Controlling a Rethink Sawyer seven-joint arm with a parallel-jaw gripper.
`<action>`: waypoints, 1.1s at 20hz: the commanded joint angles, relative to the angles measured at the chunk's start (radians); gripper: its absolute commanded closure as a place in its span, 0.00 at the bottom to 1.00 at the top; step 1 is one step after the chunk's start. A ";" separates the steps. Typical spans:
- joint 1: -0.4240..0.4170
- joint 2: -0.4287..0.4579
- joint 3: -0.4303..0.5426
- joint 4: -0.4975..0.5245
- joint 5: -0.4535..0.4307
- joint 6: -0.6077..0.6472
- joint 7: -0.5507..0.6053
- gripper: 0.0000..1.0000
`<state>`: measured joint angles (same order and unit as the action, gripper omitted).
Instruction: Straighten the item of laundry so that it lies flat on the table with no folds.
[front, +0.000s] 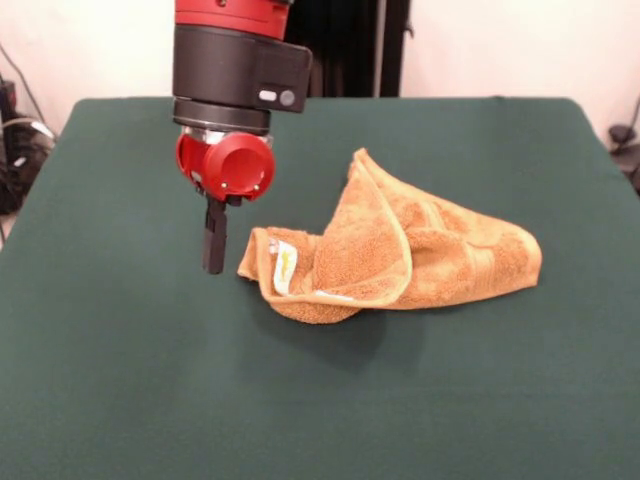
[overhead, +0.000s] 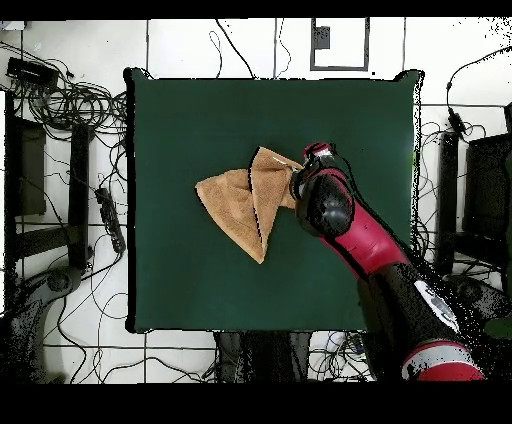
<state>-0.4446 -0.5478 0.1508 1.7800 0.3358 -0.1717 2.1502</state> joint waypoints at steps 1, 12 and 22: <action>0.051 0.042 0.045 -0.015 0.059 0.095 0.175 1.00; 0.001 0.034 0.129 0.026 0.036 0.086 0.208 0.00; 0.222 0.033 -0.090 0.025 0.307 0.054 0.265 0.00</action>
<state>-0.3088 -0.5454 0.0666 1.7799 0.5265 -0.1717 2.1504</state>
